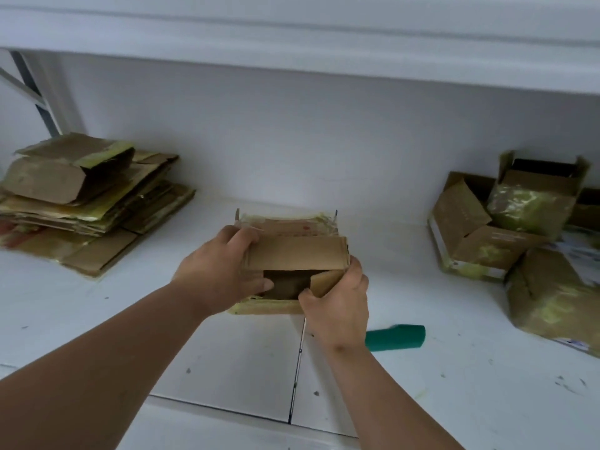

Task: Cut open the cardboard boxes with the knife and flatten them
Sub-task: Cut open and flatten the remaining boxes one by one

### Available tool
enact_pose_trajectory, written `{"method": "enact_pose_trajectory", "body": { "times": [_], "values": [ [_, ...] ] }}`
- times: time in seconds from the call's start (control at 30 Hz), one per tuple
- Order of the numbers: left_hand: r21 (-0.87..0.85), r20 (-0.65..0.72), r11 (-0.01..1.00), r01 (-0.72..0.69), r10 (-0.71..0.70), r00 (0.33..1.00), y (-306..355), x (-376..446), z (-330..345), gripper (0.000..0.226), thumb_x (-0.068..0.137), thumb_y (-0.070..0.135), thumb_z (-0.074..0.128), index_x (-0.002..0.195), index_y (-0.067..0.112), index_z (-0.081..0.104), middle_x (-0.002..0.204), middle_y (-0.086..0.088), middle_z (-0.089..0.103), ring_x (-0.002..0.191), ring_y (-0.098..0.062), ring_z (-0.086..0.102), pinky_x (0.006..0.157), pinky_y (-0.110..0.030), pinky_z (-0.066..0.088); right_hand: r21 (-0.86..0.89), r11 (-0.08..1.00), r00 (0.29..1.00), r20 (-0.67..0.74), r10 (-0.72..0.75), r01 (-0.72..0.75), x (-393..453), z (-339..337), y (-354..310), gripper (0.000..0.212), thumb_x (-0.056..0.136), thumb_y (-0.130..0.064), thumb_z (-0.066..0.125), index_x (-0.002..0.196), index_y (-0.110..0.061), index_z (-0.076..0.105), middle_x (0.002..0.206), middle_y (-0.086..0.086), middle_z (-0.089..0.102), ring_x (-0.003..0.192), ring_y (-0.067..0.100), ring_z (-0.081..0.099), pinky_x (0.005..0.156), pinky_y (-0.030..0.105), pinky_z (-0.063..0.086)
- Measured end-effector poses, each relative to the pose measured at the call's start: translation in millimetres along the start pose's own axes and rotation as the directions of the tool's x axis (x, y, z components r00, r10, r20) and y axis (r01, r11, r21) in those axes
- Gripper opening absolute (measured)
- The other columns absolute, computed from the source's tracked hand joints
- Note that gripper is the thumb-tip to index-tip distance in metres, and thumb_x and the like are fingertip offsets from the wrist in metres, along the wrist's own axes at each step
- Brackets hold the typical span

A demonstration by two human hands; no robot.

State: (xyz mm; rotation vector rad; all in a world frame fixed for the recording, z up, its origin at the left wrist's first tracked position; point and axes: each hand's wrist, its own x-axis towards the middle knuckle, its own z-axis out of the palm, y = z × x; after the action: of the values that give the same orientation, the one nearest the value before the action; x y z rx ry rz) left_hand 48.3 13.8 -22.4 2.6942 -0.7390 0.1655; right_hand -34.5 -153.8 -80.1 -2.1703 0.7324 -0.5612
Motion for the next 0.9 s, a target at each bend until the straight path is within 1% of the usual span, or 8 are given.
{"method": "enact_pose_trajectory", "body": {
  "times": [0.17, 0.33, 0.47, 0.6, 0.67, 0.73, 0.77, 0.9],
  "values": [
    [0.106, -0.06, 0.992, 0.064, -0.057, 0.997, 17, 1, 17, 0.095, 0.068, 0.065, 0.074, 0.14, 0.034, 0.021, 0.141, 0.008, 0.029, 0.129, -0.016, 0.036, 0.099, -0.035, 0.046, 0.068, 0.997, 0.997, 0.078, 0.026, -0.032, -8, -12, 2, 0.086, 0.073, -0.031, 0.067, 0.147, -0.028, 0.021, 0.133, 0.0, 0.045, 0.112, 0.027, 0.058, 0.096, 0.046, 0.052],
    [0.272, -0.137, 0.96, 0.07, -0.034, 0.99, 22, 3, 34, 0.095, 0.073, 0.059, 0.073, 0.141, 0.025, 0.016, 0.141, -0.004, 0.026, 0.125, -0.023, 0.035, 0.098, -0.036, 0.046, 0.169, 0.983, 0.991, 0.125, 0.051, -0.072, -13, -17, 6, 0.074, 0.081, -0.016, 0.062, 0.145, -0.027, 0.027, 0.134, -0.001, 0.052, 0.111, 0.023, 0.061, 0.097, 0.045, 0.053],
    [0.265, -0.174, 0.961, 0.072, -0.026, 0.984, 24, 4, 38, 0.083, 0.077, 0.041, 0.07, 0.14, 0.023, 0.019, 0.138, -0.007, 0.027, 0.121, -0.025, 0.037, 0.094, -0.036, 0.049, 0.241, 0.968, 0.991, 0.126, 0.038, -0.068, -13, -19, 10, 0.061, 0.084, -0.009, 0.055, 0.139, -0.026, 0.035, 0.123, 0.001, 0.057, 0.103, 0.018, 0.062, 0.095, 0.043, 0.054],
    [0.182, -0.118, 0.978, 0.104, -0.083, 0.99, 24, 5, 36, 0.089, 0.072, 0.039, 0.071, 0.141, 0.028, 0.016, 0.141, -0.004, 0.022, 0.126, -0.024, 0.031, 0.099, -0.036, 0.044, 0.302, 0.95, 0.992, 0.121, 0.041, -0.076, -12, -29, 18, 0.049, 0.094, -0.003, 0.048, 0.139, -0.022, 0.045, 0.117, -0.005, 0.06, 0.104, 0.013, 0.059, 0.099, 0.035, 0.051],
    [0.125, -0.063, 0.987, 0.104, -0.097, 0.993, 22, 5, 32, 0.095, 0.069, 0.037, 0.074, 0.142, 0.03, 0.013, 0.144, 0.0, 0.016, 0.131, -0.023, 0.025, 0.104, -0.038, 0.041, 0.338, 0.929, 0.983, 0.153, 0.101, -0.148, -10, -39, 19, 0.038, 0.099, -0.008, 0.044, 0.134, -0.022, 0.052, 0.109, -0.004, 0.063, 0.096, 0.016, 0.062, 0.082, 0.027, 0.056],
    [0.074, -0.01, 0.993, 0.092, -0.091, 0.996, 17, 3, 27, 0.1, 0.067, 0.032, 0.076, 0.145, 0.032, 0.012, 0.149, 0.006, 0.008, 0.135, -0.024, 0.016, 0.108, -0.04, 0.038, 0.349, 0.917, 0.97, 0.21, 0.125, -0.194, -8, -45, 19, 0.031, 0.1, -0.007, 0.041, 0.12, -0.022, 0.058, 0.091, -0.001, 0.062, 0.076, 0.014, 0.06, 0.052, 0.013, 0.047],
    [0.052, 0.009, 0.995, 0.087, -0.088, 0.996, 14, 2, 24, 0.1, 0.067, 0.027, 0.075, 0.146, 0.033, 0.013, 0.151, 0.009, 0.003, 0.137, -0.024, 0.013, 0.108, -0.041, 0.038, 0.345, 0.917, 0.967, 0.221, 0.126, -0.198, -7, -45, 20, 0.029, 0.099, -0.005, 0.041, 0.114, -0.021, 0.06, 0.085, -0.001, 0.06, 0.069, 0.014, 0.057, 0.045, 0.011, 0.041],
    [-0.128, 0.039, 0.987, 0.096, -0.092, 0.995, -5, 0, 16, 0.096, 0.073, 0.002, 0.066, 0.148, 0.042, 0.022, 0.157, 0.017, -0.007, 0.145, -0.027, 0.004, 0.114, -0.047, 0.031, 0.351, 0.921, 0.971, 0.221, 0.095, -0.17, -3, -39, 18, 0.033, 0.096, -0.005, 0.042, 0.099, -0.031, 0.062, 0.084, -0.006, 0.063, 0.076, 0.015, 0.059, 0.055, 0.016, 0.042]
  ]
}}
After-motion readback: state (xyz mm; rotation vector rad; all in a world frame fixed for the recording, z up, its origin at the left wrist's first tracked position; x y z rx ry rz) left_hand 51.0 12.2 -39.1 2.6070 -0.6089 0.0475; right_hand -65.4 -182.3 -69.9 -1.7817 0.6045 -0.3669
